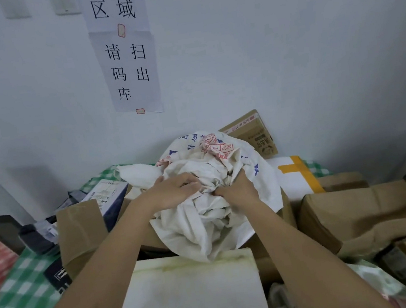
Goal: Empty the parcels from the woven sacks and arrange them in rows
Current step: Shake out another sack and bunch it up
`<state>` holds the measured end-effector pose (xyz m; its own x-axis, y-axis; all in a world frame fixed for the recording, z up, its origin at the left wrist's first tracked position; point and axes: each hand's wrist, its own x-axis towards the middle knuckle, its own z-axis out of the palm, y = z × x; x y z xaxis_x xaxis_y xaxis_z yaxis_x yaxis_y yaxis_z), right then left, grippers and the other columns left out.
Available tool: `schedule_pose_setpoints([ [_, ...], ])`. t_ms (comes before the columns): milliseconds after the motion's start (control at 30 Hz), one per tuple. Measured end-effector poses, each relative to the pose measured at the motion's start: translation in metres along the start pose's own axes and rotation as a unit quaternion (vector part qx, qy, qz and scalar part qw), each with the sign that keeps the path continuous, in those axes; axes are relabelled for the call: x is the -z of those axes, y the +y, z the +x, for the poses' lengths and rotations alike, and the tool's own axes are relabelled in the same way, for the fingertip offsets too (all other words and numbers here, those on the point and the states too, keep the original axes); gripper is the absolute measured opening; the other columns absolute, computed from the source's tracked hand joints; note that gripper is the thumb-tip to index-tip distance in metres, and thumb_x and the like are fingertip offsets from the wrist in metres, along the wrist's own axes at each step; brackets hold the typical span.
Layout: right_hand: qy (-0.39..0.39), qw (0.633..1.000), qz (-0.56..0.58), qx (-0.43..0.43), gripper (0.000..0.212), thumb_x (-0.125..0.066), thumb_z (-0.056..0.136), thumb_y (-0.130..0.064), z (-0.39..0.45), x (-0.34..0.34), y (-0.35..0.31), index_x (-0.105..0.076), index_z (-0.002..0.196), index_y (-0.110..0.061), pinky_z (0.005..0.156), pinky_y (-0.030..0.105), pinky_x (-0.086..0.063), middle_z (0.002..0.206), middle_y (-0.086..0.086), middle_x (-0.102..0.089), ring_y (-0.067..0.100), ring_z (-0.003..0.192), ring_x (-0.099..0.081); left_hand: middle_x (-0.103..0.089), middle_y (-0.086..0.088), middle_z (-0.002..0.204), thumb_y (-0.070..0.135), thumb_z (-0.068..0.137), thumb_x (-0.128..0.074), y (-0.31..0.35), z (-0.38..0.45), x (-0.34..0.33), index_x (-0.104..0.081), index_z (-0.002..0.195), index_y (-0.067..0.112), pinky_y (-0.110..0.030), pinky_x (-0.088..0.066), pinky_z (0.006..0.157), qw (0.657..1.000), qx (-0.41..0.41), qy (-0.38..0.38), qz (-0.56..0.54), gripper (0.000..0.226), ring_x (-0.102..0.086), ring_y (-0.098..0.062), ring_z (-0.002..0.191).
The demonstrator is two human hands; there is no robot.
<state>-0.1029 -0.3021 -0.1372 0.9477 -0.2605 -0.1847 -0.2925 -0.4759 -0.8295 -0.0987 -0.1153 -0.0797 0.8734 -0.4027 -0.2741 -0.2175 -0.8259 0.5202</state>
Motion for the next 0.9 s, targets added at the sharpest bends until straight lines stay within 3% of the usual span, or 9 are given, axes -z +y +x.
schedule_pose_setpoints([
  [100, 0.011, 1.000, 0.004, 0.011, 0.078, -0.073, 0.079, -0.035, 0.003, 0.001, 0.002, -0.034, 0.145, -0.021, 0.092, 0.035, -0.044, 0.130, 0.002, -0.058, 0.028, 0.117, -0.056, -0.044, 0.011, 0.142, 0.046, 0.098, -0.039, -0.001, -0.016, 0.002, -0.041, 0.137, 0.034, -0.042, -0.002, 0.118, 0.998, -0.008, 0.068, -0.011, 0.040, -0.029, -0.014, 0.138],
  [167, 0.019, 0.999, 0.033, 0.003, 0.068, -0.073, 0.078, -0.033, 0.006, 0.004, -0.002, -0.044, 0.139, -0.020, 0.094, 0.036, -0.046, 0.126, 0.002, -0.061, 0.027, 0.113, -0.057, -0.025, 0.009, 0.155, 0.057, 0.091, -0.049, -0.004, -0.025, 0.005, -0.033, 0.141, 0.039, -0.047, 0.000, 0.118, 0.995, -0.004, 0.097, 0.016, 0.056, -0.015, -0.019, 0.146],
  [267, 0.030, 0.994, 0.105, -0.017, 0.052, -0.074, 0.077, -0.028, 0.011, 0.016, -0.020, -0.055, 0.123, -0.016, 0.087, 0.033, -0.048, 0.116, 0.004, -0.065, 0.023, 0.096, -0.058, 0.022, 0.006, 0.157, 0.071, 0.067, -0.067, -0.012, -0.035, 0.016, 0.004, 0.149, 0.042, -0.053, 0.001, 0.117, 0.996, 0.050, 0.072, 0.027, 0.112, 0.019, -0.025, 0.145],
  [367, 0.055, 0.985, 0.162, 0.006, 0.059, -0.076, 0.075, -0.026, 0.017, 0.034, -0.061, -0.052, 0.127, -0.012, 0.089, 0.032, -0.048, 0.113, 0.002, -0.063, 0.023, 0.100, -0.058, 0.029, 0.000, 0.155, 0.059, 0.066, -0.076, -0.014, -0.040, 0.032, 0.026, 0.142, 0.044, -0.051, -0.006, 0.118, 0.995, 0.046, 0.089, -0.017, 0.128, 0.015, -0.025, 0.146],
  [467, 0.076, 0.971, 0.224, 0.038, 0.072, -0.078, 0.068, -0.025, 0.016, 0.053, -0.113, -0.048, 0.132, -0.012, 0.096, 0.037, -0.050, 0.116, 0.001, -0.062, 0.023, 0.106, -0.060, 0.019, -0.004, 0.158, 0.047, 0.075, -0.075, -0.002, -0.038, 0.055, 0.025, 0.144, 0.038, -0.047, -0.016, 0.114, 0.976, 0.003, 0.198, -0.090, 0.122, -0.002, -0.024, 0.148],
  [533, 0.091, 0.947, 0.303, 0.060, 0.067, -0.079, 0.068, -0.020, 0.016, 0.065, -0.142, -0.051, 0.129, -0.014, 0.090, 0.033, -0.052, 0.107, -0.002, -0.065, 0.019, 0.098, -0.064, 0.009, -0.005, 0.160, 0.056, 0.078, -0.065, 0.010, -0.036, 0.074, 0.015, 0.149, 0.032, -0.044, -0.019, 0.112, 0.956, -0.029, 0.269, -0.110, 0.109, -0.011, -0.025, 0.146],
  [667, 0.088, 0.878, 0.459, 0.099, 0.065, -0.082, 0.068, -0.018, 0.002, 0.091, -0.187, -0.053, 0.127, -0.018, 0.090, 0.034, -0.055, 0.110, -0.004, -0.068, 0.016, 0.095, -0.066, 0.002, -0.004, 0.161, 0.066, 0.086, -0.046, 0.036, -0.042, 0.111, 0.001, 0.153, 0.026, -0.044, -0.014, 0.115, 0.896, 0.007, 0.411, -0.168, 0.091, -0.006, -0.020, 0.147],
  [800, 0.060, 0.856, 0.509, 0.064, 0.048, -0.083, 0.071, -0.021, -0.015, 0.105, -0.204, -0.054, 0.109, -0.020, 0.088, 0.032, -0.054, 0.108, -0.004, -0.066, 0.017, 0.097, -0.065, -0.004, -0.010, 0.160, 0.063, 0.093, -0.034, 0.058, -0.055, 0.139, -0.008, 0.153, 0.021, -0.044, -0.011, 0.117, 0.866, 0.034, 0.461, -0.190, 0.078, -0.007, -0.024, 0.147],
  [900, 0.057, 0.845, 0.524, 0.088, 0.051, -0.083, 0.071, -0.023, -0.022, 0.110, -0.211, -0.058, 0.116, -0.018, 0.086, 0.034, -0.056, 0.110, -0.004, -0.068, 0.016, 0.096, -0.067, -0.014, -0.009, 0.159, 0.057, 0.097, -0.031, 0.066, -0.064, 0.149, -0.014, 0.153, 0.020, -0.041, -0.019, 0.115, 0.848, 0.015, 0.471, -0.243, 0.069, -0.018, -0.026, 0.145],
])
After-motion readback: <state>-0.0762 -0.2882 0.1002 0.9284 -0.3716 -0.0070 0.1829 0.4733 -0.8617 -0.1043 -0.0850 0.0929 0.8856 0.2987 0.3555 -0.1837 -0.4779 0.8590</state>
